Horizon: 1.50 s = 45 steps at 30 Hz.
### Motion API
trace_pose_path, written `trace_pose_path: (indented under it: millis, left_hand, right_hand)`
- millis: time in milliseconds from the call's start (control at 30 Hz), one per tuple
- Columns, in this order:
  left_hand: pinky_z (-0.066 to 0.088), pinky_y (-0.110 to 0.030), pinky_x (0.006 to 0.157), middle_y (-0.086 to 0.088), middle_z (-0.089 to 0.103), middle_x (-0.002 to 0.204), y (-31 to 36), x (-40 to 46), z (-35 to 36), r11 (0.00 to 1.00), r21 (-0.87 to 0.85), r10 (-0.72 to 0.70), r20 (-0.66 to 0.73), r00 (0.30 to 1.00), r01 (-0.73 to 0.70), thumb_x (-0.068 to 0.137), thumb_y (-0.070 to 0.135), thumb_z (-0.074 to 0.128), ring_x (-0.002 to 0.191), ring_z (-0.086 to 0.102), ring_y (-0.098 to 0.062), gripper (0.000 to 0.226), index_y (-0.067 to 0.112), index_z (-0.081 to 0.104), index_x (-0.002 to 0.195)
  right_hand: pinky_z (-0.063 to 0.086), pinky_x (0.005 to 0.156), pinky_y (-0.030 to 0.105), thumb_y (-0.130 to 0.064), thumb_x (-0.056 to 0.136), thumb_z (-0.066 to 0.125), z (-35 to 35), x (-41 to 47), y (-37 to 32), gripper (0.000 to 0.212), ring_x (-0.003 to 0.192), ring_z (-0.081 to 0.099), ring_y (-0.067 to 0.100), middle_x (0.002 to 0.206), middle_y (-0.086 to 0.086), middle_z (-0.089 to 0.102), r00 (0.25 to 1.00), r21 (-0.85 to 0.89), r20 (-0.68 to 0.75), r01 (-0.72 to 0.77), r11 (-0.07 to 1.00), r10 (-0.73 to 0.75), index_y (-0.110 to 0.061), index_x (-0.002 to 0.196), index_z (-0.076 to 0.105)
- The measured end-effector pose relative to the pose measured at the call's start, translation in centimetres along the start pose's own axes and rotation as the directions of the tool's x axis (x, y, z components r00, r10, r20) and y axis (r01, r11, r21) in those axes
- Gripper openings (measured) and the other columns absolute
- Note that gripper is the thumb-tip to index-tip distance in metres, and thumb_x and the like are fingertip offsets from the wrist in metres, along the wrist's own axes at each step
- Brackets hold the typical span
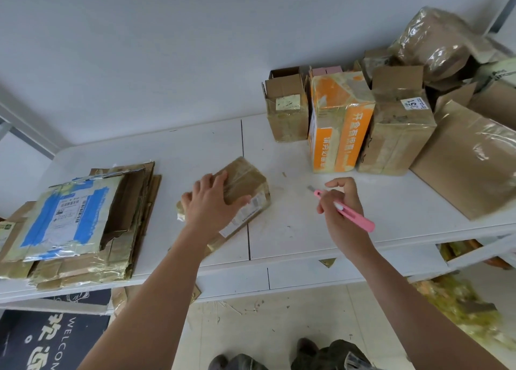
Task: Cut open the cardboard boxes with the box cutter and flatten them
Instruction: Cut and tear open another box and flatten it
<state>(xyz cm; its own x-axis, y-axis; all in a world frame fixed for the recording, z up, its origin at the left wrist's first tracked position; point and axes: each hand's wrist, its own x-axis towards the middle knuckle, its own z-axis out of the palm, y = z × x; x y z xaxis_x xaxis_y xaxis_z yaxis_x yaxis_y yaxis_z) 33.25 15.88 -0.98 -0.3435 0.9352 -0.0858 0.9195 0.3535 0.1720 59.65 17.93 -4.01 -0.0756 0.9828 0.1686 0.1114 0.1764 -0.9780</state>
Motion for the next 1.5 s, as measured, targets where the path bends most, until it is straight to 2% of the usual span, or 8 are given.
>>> trace_pose_path:
  millis: [133,267,433,700,867,1033,1200,1500]
  left_hand:
    - [0.029,-0.054,0.103,-0.009,0.045,0.138,0.0,0.2,-1.1,0.99,0.044,-0.139,0.063,0.988,0.136,0.08,0.086,0.026,0.13,0.033,-0.033,0.083,0.04,0.031,0.148]
    - [0.034,-0.051,0.102,-0.011,0.05,0.137,-0.9,0.5,-2.2,0.979,0.048,-0.205,0.134,0.97,0.201,0.094,0.067,0.031,0.13,0.038,-0.038,0.061,0.041,0.034,0.148]
    - [0.051,-0.039,0.079,-0.002,0.064,0.096,-3.3,-0.6,-2.3,0.927,-0.043,-0.363,0.146,0.92,0.372,0.09,0.072,0.036,0.1,0.059,-0.03,0.059,0.021,0.058,0.11]
    - [0.055,-0.037,0.076,-0.01,0.066,0.092,-6.3,-1.8,-2.2,0.587,-0.57,-0.451,0.36,0.817,0.575,0.093,0.052,0.058,0.081,0.064,-0.026,0.055,0.0,0.064,0.107]
    - [0.039,-0.025,0.048,-0.008,0.059,0.071,-7.5,-2.6,-2.1,0.578,-0.594,-0.428,0.363,0.828,0.56,0.094,0.044,0.062,0.055,0.051,-0.018,0.048,-0.004,0.065,0.094]
    - [0.049,-0.029,0.057,-0.009,0.065,0.074,-8.1,-2.4,-1.6,0.602,-0.585,-0.469,0.291,0.834,0.543,0.088,0.044,0.069,0.062,0.06,-0.02,0.043,0.003,0.063,0.077]
    - [0.05,-0.027,0.054,-0.005,0.061,0.063,-8.6,-1.8,-1.7,0.59,-0.582,-0.493,0.29,0.82,0.56,0.082,0.039,0.077,0.056,0.06,-0.017,0.038,0.005,0.061,0.075]
    - [0.037,-0.013,0.033,-0.004,0.058,0.063,-9.4,-1.4,-2.6,0.53,-0.609,-0.442,0.395,0.805,0.59,0.08,0.036,0.08,0.029,0.05,-0.004,0.041,0.008,0.05,0.075]
  right_hand:
    - [0.048,0.059,0.035,0.001,0.091,0.051,-1.6,1.3,2.9,0.014,0.071,0.059,0.021,0.079,0.003,0.063,0.999,-0.585,0.051,0.012,0.811,0.021,-0.013,0.091,0.053]
    - [0.051,0.078,0.038,-0.008,0.093,0.056,-2.2,2.3,4.8,0.027,0.105,0.057,0.031,0.11,0.014,0.063,0.965,-0.835,-0.011,-0.153,0.529,0.262,-0.006,0.12,0.058]
    - [0.047,0.092,0.041,-0.014,0.096,0.054,-0.2,2.8,3.1,0.041,0.122,0.046,0.036,0.129,0.02,0.052,0.943,-0.858,-0.002,-0.173,0.484,0.334,-0.009,0.136,0.048]
    - [0.05,0.09,0.029,-0.019,0.1,0.054,11.3,0.9,-4.8,0.047,0.099,0.063,0.021,0.121,0.013,0.063,0.842,-0.35,0.511,0.02,0.937,0.173,-0.01,0.145,0.045]
    - [0.045,0.102,0.036,-0.026,0.099,0.054,16.1,0.7,-6.1,0.048,0.12,0.057,0.026,0.131,0.012,0.061,0.83,-0.516,0.533,0.166,0.841,0.163,-0.004,0.141,0.05]
    - [0.039,0.068,0.031,-0.038,0.097,0.054,18.3,-0.1,-6.2,0.027,0.083,0.058,0.025,0.088,0.007,0.056,0.862,-0.667,0.504,0.342,0.662,0.062,-0.011,0.095,0.056]
    - [0.024,0.05,0.027,-0.05,0.091,0.061,19.9,-0.7,-6.8,0.054,0.06,0.042,0.019,0.062,-0.005,0.033,0.871,-0.739,0.491,0.405,0.538,0.02,-0.019,0.063,0.027]
    - [0.026,0.046,0.024,-0.028,0.089,0.068,21.5,0.2,-7.3,0.029,0.066,0.054,0.021,0.065,-0.005,0.034,0.901,-0.78,0.416,0.287,0.556,0.119,-0.01,0.092,0.046]
